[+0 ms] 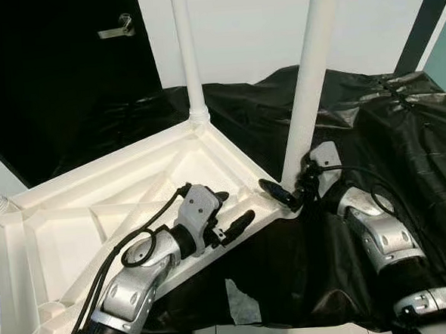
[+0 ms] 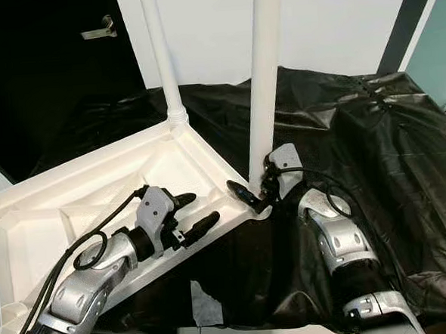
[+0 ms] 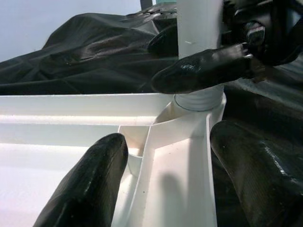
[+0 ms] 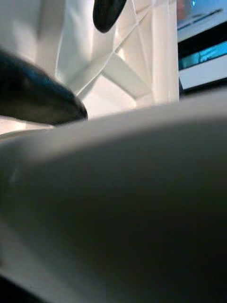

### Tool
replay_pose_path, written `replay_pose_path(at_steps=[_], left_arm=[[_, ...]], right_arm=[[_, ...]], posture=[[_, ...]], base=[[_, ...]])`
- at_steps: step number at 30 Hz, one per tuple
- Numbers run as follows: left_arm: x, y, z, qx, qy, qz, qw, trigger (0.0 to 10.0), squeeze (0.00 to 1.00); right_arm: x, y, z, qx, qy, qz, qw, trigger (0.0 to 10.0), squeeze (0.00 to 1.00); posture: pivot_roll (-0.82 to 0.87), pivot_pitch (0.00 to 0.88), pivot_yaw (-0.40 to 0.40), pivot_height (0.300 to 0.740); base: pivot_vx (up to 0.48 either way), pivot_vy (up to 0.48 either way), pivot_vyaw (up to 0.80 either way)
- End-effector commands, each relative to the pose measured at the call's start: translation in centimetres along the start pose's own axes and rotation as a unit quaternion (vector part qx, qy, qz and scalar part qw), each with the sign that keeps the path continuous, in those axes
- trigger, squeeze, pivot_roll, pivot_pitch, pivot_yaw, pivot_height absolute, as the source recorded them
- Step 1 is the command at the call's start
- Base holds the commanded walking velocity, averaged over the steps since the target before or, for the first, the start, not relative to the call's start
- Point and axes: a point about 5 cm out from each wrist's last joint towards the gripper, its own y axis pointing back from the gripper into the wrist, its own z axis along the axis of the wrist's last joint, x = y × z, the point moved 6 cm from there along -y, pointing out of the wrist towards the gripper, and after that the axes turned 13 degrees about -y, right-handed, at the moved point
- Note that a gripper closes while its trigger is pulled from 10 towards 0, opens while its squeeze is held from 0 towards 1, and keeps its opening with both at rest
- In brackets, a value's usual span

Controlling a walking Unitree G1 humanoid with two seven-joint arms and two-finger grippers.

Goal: Building children table

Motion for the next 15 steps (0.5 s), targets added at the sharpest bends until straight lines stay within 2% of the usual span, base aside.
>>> replay_pose_path(at_steps=[1,8,14,15], left_arm=[[-0.3,0.1,-0.2,0.001,-0.009,-0.026,1.000,10.0,0.00],[-0.2,0.2,-0.2,0.002,-0.009,-0.020,1.000,10.0,0.00],[-0.5,0.3,-0.4,0.005,-0.005,-0.023,1.000,10.0,0.00],[-0.6,0.3,-0.5,0.006,-0.006,-0.023,1.000,10.0,0.00]], right_arm=[[0.2,-0.2,-0.2,0.011,0.007,0.016,1.000,0.0,0.00],[-0.1,0.2,-0.7,0.015,0.002,0.011,1.000,0.0,0.00],[-0.6,0.5,-1.6,0.016,-0.007,-0.040,0.999,0.0,0.00],[-0.7,0.5,-1.9,0.013,-0.015,-0.064,0.998,9.5,0.00]], posture=[[0.02,0.000,0.007,0.740],[0.02,0.000,0.004,0.740],[0.01,0.000,0.005,0.740],[0.01,0.000,0.007,0.740]], base=[[0.000,0.000,0.00],[0.000,0.000,0.00],[0.000,0.000,0.00],[0.000,0.000,0.00]])
